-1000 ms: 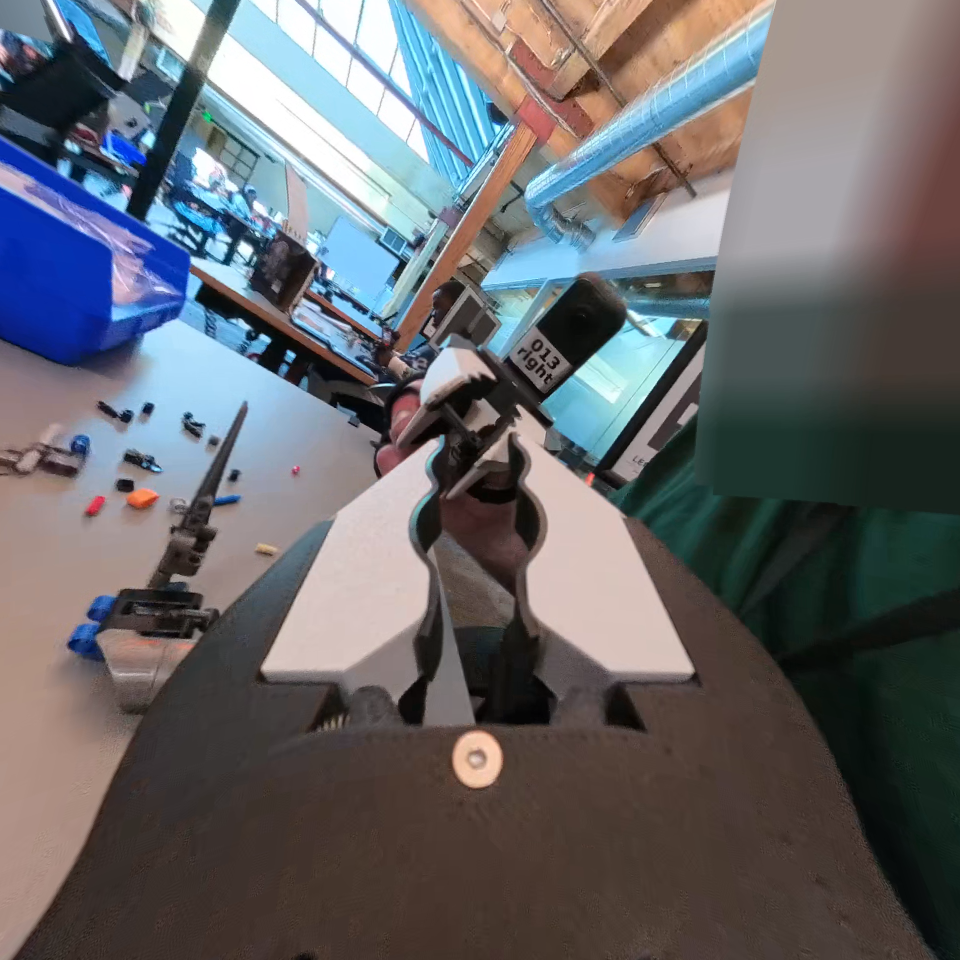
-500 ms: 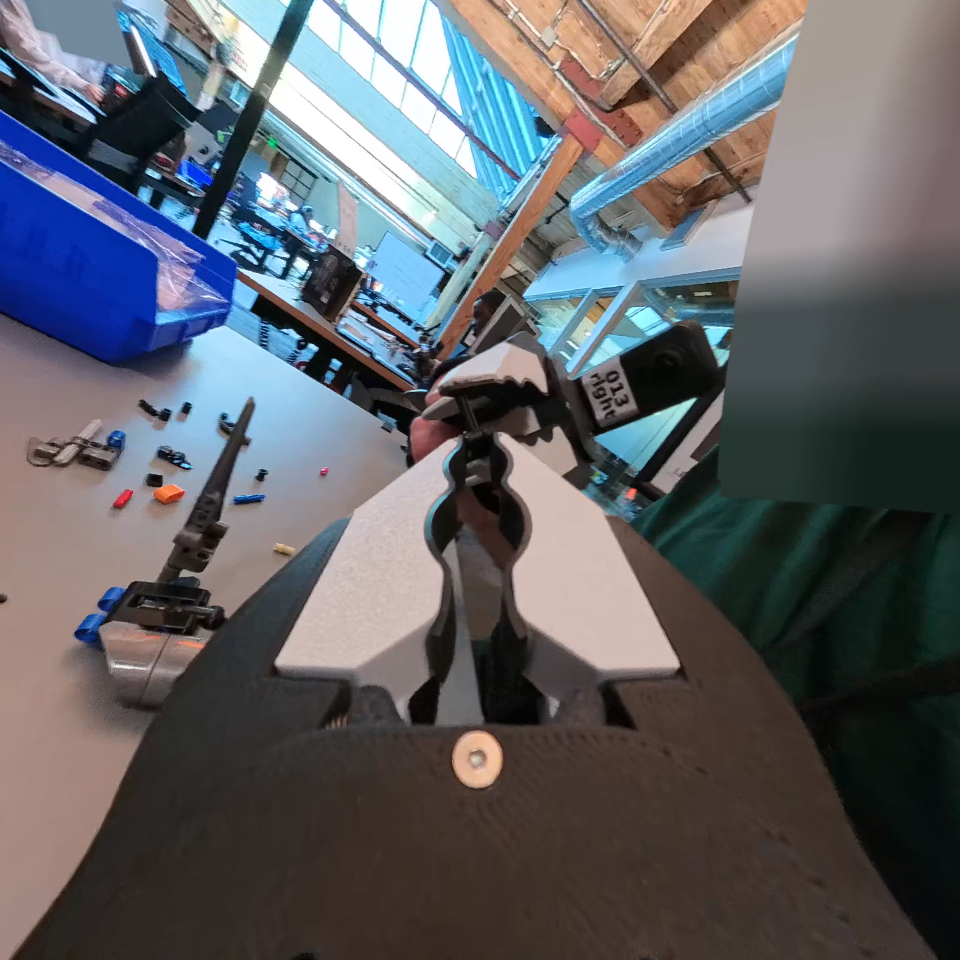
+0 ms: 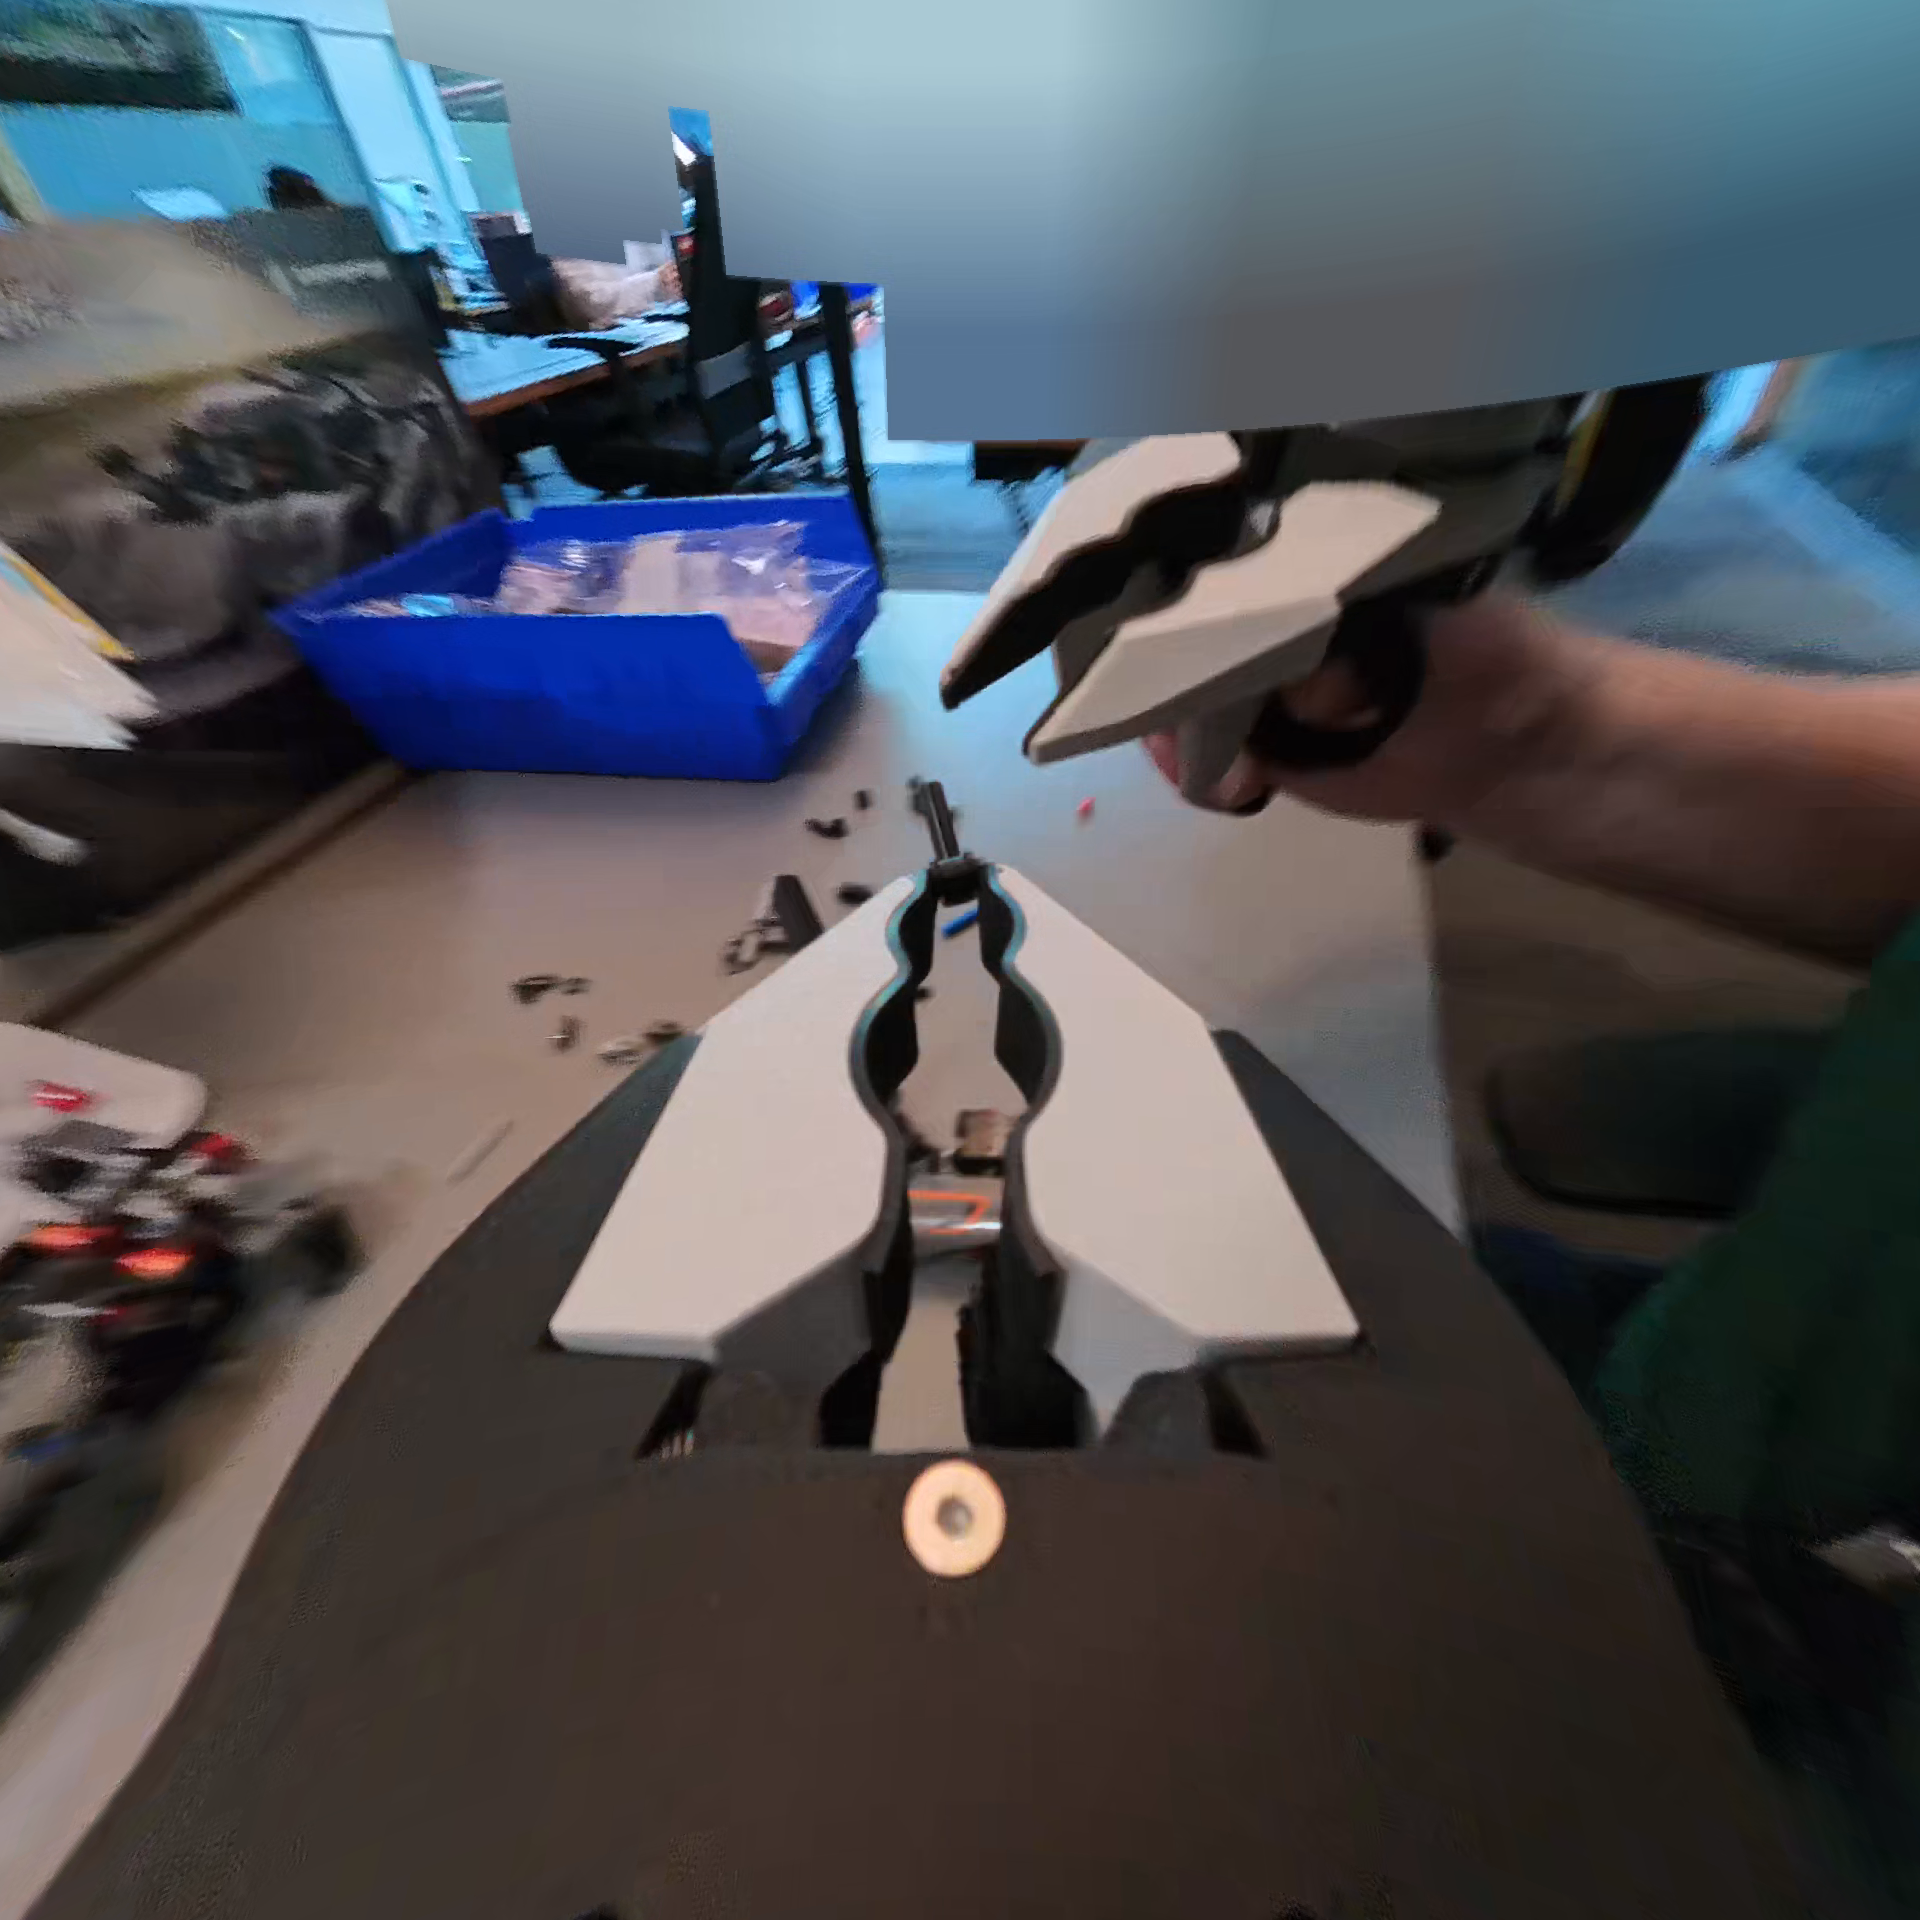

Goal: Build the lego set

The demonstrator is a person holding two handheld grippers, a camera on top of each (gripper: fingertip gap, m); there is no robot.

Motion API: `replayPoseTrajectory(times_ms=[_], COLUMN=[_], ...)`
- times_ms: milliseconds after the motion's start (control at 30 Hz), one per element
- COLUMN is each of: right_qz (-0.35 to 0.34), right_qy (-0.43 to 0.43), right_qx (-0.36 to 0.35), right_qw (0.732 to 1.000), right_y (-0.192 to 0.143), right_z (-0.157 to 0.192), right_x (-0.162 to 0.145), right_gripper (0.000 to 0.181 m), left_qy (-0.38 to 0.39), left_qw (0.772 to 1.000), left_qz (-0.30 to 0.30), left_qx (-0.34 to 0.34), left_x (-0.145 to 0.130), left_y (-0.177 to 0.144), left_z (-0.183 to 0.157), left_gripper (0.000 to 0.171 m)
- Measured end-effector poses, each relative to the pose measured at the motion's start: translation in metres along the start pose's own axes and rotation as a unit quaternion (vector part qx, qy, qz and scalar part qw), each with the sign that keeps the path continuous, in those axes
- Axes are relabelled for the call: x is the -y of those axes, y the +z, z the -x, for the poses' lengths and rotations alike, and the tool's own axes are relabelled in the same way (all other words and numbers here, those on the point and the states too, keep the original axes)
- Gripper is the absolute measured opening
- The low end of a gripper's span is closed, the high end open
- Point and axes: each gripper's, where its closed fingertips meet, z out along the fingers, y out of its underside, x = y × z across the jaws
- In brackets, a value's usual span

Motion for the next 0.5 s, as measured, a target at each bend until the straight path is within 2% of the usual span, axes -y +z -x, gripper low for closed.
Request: replayPoseTrajectory(times_ms=[100,200,500], right_qz=[-0.004,0.000,0.027], right_qy=[0.066,0.115,0.149], right_qx=[0.031,0.046,0.044], right_qw=[0.997,0.992,0.987], right_y=[0.003,0.006,0.010], right_z=[-0.002,-0.005,-0.010], right_x=[-0.003,-0.010,-0.025], right_gripper=[0.015,0.013,0.012], left_qy=[0.096,0.153,0.202], left_qw=[0.993,0.981,0.967], left_qz=[0.051,0.082,0.100], left_qx=[0.053,0.089,0.116], left_x=[-0.003,-0.004,-0.007], left_y=[0.003,0.006,0.012], left_z=[0.003,0.002,0.003], left_gripper=[0.006,0.006,0.006])
